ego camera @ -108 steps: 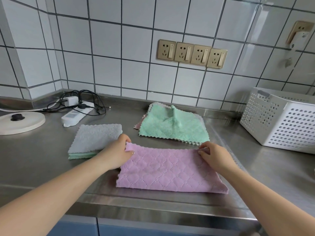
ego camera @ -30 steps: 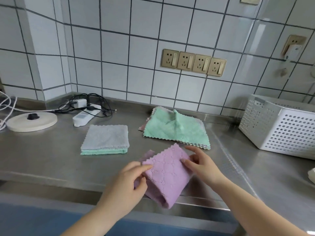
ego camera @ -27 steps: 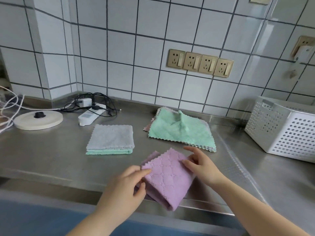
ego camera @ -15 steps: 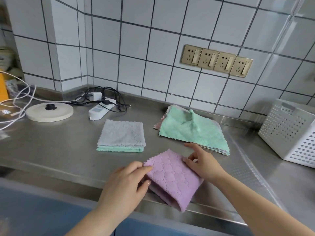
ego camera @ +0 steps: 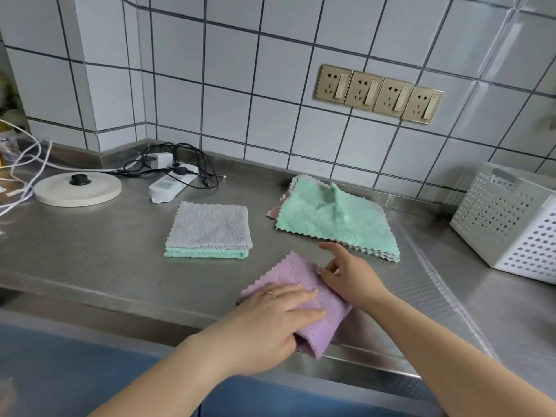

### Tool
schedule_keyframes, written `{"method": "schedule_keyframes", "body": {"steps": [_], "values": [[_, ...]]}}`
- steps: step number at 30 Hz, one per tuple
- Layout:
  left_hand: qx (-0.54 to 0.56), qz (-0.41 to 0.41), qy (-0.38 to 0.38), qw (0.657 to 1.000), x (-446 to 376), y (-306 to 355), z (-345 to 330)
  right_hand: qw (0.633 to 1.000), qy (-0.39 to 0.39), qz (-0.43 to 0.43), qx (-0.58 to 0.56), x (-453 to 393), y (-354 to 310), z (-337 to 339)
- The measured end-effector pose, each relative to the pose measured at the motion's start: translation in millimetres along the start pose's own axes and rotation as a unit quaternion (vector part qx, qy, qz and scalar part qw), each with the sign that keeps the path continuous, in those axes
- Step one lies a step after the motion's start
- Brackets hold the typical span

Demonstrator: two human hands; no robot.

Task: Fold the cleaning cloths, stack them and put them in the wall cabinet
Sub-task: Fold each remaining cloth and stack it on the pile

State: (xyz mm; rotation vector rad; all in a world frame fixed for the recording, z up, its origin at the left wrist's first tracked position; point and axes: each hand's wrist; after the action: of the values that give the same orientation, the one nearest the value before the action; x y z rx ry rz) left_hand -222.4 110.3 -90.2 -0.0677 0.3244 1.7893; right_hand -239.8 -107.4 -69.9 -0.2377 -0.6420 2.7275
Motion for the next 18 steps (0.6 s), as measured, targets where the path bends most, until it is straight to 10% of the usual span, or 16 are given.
{"method": "schedule_keyframes", "body": {"steps": [5, 9, 18], "values": [[0.014, -0.023, -0.084, 0.996, 2.5, -0.6, 3.5, 0.999, 0.017, -0.018, 0.033, 9.7, 5.1, 3.1], [0.017, 0.041, -0.015, 0.999, -9.0, -4.3, 5.8, 0.997, 0.057, 0.02, 0.047, 29.8, -10.6, 0.8], [-0.058, 0.121, -0.057, 0.989, -11.6, -11.3, -12.3, 0.979, -0.045, 0.006, 0.2, 75.2, -15.7, -25.5]]}}
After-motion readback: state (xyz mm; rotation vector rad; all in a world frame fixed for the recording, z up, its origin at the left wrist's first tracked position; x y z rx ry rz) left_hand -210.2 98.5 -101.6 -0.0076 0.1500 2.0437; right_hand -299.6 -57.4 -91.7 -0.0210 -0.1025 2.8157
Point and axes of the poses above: each hand's wrist, its own x-axis away from the middle knuckle, its own z-axis out of the back of the hand, y = z × x, and after that the axes turned 6 degrees about -z, right-handed
